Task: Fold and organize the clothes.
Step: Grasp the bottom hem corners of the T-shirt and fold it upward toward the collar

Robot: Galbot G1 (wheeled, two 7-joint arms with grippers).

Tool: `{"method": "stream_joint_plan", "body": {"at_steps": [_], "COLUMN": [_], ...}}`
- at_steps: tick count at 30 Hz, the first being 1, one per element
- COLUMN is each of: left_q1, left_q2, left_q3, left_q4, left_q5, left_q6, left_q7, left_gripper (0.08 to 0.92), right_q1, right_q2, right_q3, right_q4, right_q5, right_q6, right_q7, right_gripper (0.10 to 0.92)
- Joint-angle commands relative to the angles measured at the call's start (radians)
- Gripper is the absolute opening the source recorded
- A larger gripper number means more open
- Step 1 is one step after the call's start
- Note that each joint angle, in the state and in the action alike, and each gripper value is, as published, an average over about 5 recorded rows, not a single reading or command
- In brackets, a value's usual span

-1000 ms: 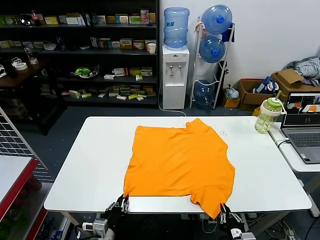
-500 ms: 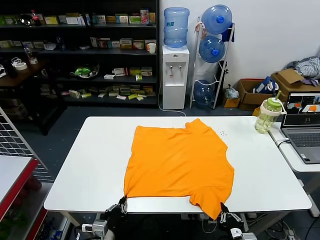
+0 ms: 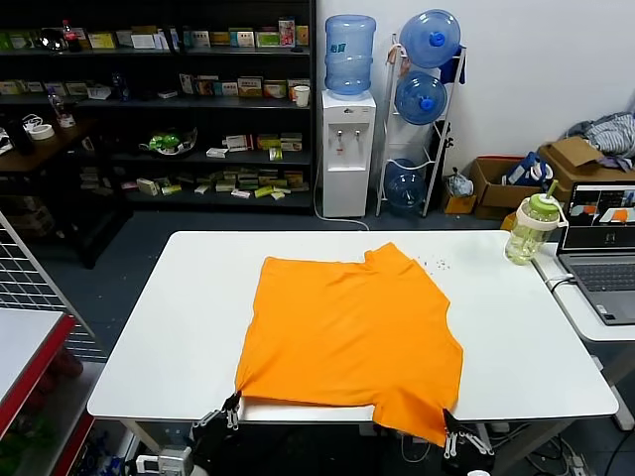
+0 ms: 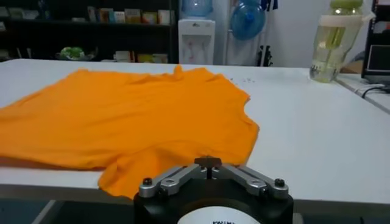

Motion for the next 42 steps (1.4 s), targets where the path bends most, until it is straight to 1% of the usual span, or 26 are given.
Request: {"method": "stream_joint_plan", "body": {"at_steps": [1, 5, 10, 16, 21, 25, 32, 34, 36, 38, 42], "left_q1": [0.05, -0.043, -0.243, -0.43, -0.541, -0.585, -0.617, -0.619, -0.616, -0.605, -0.556], "left_q2": [0.068, 0.069, 0.064, 0.041, 0.033, 0.024, -0.006, -0.006, -0.004, 0.0, 0.014], "left_q3": [-0.022, -0.009, 0.038, 0.094, 0.127, 0.158, 0.184, 0.184, 0.182, 0.177, 0.158], "left_q4": [-0.083, -0.031, 0.072, 0.19, 0.285, 0.341, 0.399, 0.405, 0.401, 0.388, 0.341], "left_q5": [-0.064, -0.074, -0.112, -0.161, -0.166, -0.163, -0.141, -0.131, -0.129, -0.127, -0.125], "left_q6": [-0.003, -0.027, -0.043, -0.023, -0.001, 0.003, 0.017, 0.026, 0.047, 0.069, 0.091], "left_q7": [-0.025, -0.003, 0.011, -0.005, -0.008, -0.004, -0.017, -0.017, -0.014, -0.009, -0.004], "left_gripper": [0.095, 0.095, 0.095, 0.095, 0.095, 0.095, 0.095, 0.095, 0.098, 0.121, 0.221], "right_q1": [-0.065, 0.05, 0.28, 0.509, 0.64, 0.69, 0.72, 0.724, 0.724, 0.717, 0.685], "right_q2": [-0.011, -0.02, -0.049, -0.096, -0.136, -0.143, -0.14, -0.136, -0.132, -0.128, -0.138], "right_q3": [0.01, 0.006, -0.03, -0.091, -0.134, -0.15, -0.172, -0.179, -0.183, -0.182, -0.161], "right_q4": [0.071, 0.039, -0.057, -0.153, -0.241, -0.303, -0.361, -0.372, -0.376, -0.376, -0.361], "right_q5": [0.017, 0.047, 0.089, 0.163, 0.208, 0.213, 0.213, 0.214, 0.213, 0.208, 0.193], "right_q6": [0.019, 0.012, 0.011, -0.052, -0.096, -0.119, -0.128, -0.127, -0.125, -0.123, -0.109], "right_q7": [0.031, 0.048, 0.082, 0.125, 0.15, 0.153, 0.141, 0.13, 0.118, 0.106, 0.086], "right_gripper": [0.124, 0.124, 0.124, 0.124, 0.124, 0.124, 0.129, 0.155, 0.207, 0.259, 0.38]}}
